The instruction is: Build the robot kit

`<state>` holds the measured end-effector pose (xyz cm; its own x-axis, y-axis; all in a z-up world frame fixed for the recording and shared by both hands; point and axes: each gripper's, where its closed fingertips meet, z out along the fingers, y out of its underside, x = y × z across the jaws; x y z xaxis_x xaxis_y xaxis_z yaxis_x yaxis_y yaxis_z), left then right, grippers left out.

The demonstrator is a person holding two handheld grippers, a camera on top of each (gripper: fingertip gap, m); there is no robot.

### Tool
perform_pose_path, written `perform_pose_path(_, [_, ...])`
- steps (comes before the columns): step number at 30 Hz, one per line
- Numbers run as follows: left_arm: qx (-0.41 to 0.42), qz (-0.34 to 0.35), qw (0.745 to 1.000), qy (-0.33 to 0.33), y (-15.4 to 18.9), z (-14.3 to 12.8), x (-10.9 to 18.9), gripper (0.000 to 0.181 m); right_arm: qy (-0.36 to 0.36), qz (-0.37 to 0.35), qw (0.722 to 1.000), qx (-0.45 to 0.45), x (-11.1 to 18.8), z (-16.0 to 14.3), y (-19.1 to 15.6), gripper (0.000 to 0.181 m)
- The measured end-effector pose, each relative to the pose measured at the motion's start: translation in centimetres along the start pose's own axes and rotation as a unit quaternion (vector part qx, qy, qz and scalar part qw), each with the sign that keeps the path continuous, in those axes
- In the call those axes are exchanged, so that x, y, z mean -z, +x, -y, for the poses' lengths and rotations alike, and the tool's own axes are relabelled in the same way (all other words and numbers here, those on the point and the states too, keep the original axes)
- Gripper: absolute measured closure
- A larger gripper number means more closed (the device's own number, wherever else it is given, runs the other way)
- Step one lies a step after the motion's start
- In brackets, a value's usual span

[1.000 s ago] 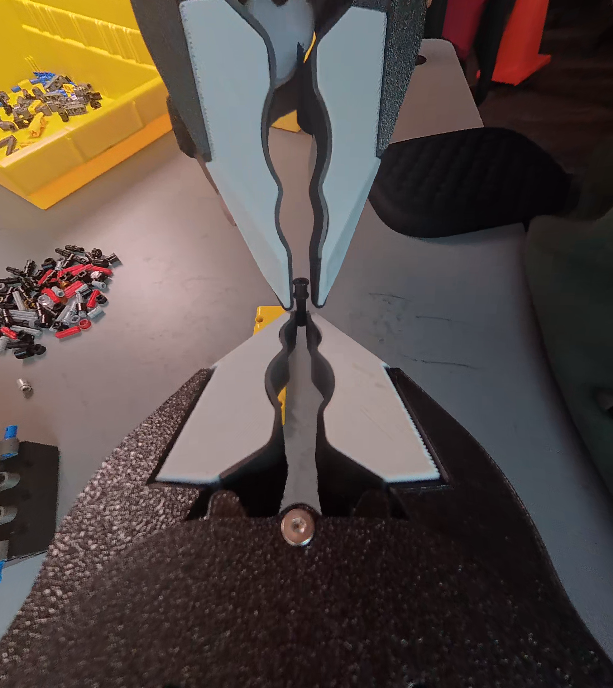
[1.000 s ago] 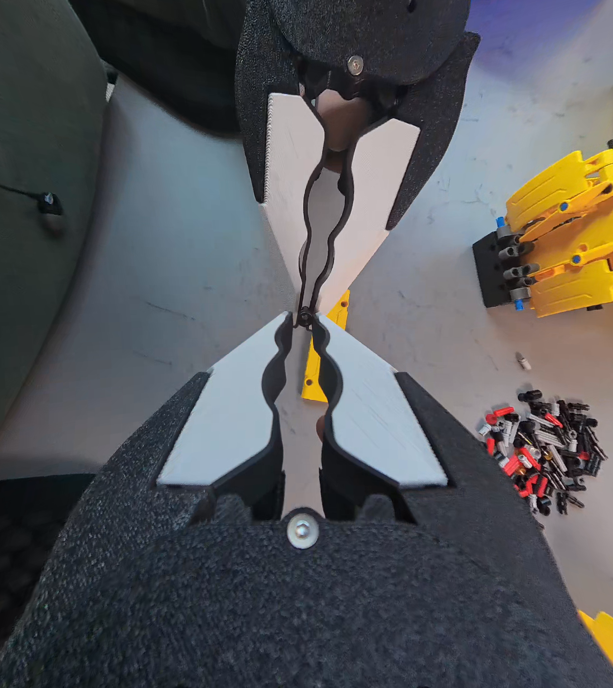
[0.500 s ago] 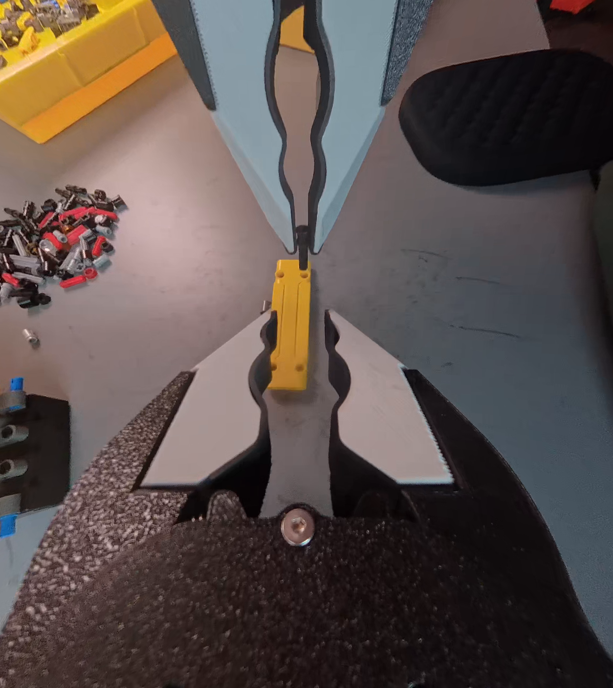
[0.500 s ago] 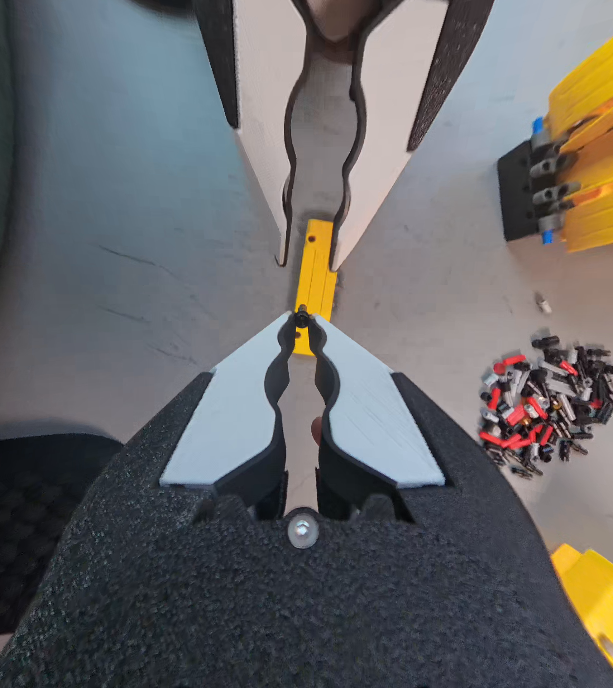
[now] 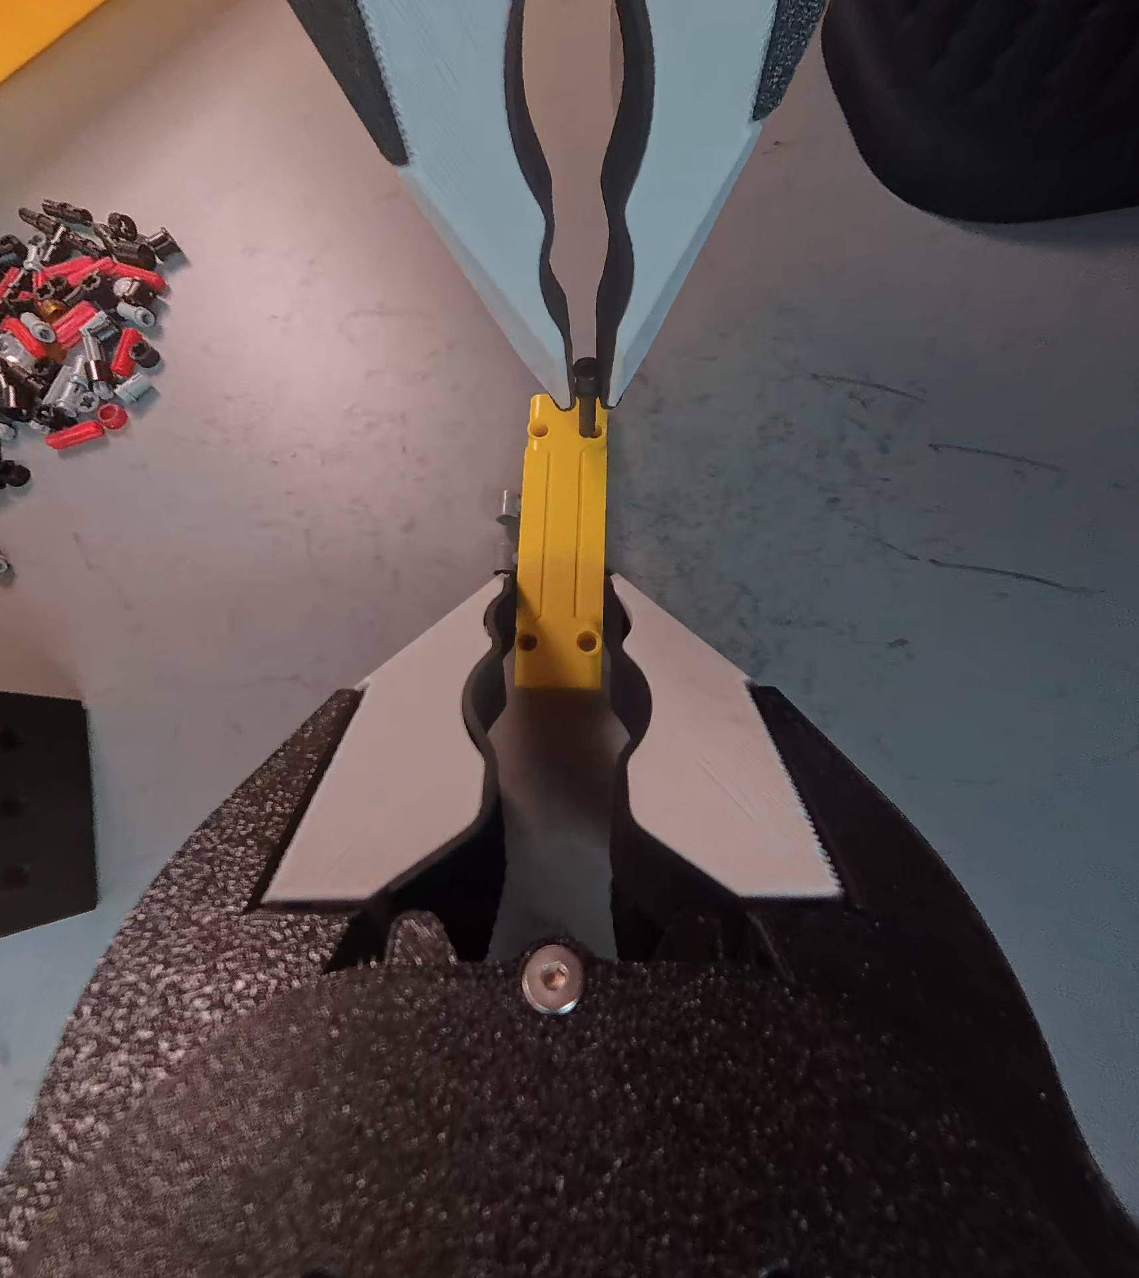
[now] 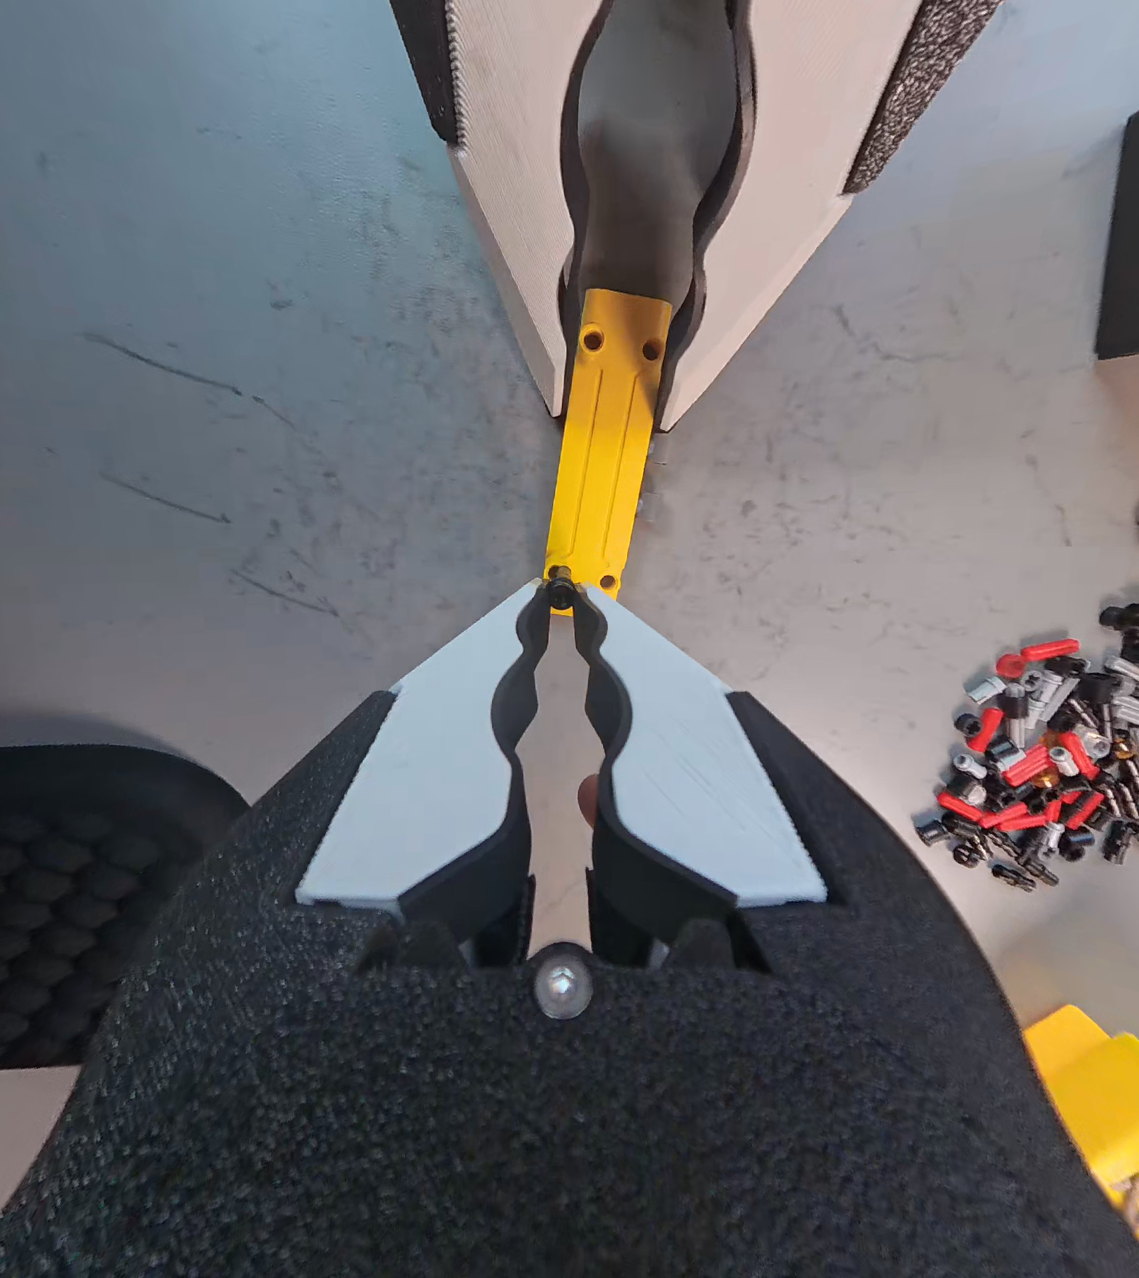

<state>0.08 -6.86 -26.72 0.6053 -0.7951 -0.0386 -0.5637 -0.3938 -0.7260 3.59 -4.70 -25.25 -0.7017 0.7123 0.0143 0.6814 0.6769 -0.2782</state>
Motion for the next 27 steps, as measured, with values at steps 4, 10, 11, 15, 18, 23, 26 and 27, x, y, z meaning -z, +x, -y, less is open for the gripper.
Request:
perform_pose_path(4, [0.003, -0.002, 1.000, -0.001, -0.01, -0.04, 0.00, 0.157, -0.010, -0.010, 1.000, 0.017, 0.00, 0.04, -0.04, 0.175])
perform_pose_path(10, [0.008, -0.001, 1.000, -0.004, -0.11, -0.08, 0.00, 0.157, -0.016, -0.036, 0.999, 0.035, -0.05, -0.03, -0.26, 0.175])
perform_pose_path(11, [0.009, -0.001, 1.000, -0.005, -0.11, -0.07, 0.01, 0.157, -0.018, -0.035, 0.999, 0.032, -0.06, -0.03, -0.26, 0.175])
perform_pose_path(15, [0.008, 0.000, 1.000, -0.005, -0.11, -0.07, 0.01, 0.157, -0.032, -0.018, 0.999, 0.031, -0.13, 0.02, -0.13, 0.176])
perform_pose_path(18, [0.007, 0.003, 1.000, -0.005, -0.15, -0.10, 0.03, 0.157, -0.039, -0.007, 0.999, 0.032, -0.17, -0.06, 0.07, 0.176])
perform_pose_path(23, [0.011, 0.000, 1.000, -0.003, -0.15, -0.07, 0.03, 0.157, -0.047, -0.001, 0.998, 0.032, -0.25, -0.06, 0.03, 0.176])
perform_pose_path(26, [0.012, 0.000, 1.000, -0.003, -0.15, -0.06, 0.03, 0.157, -0.051, 0.005, 0.998, 0.025, -0.30, -0.04, -0.02, 0.176])
perform_pose_path(27, [0.012, 0.000, 1.000, -0.003, -0.13, -0.04, 0.01, 0.157, -0.054, 0.009, 0.998, 0.023, -0.47, -0.05, -0.06, 0.176])
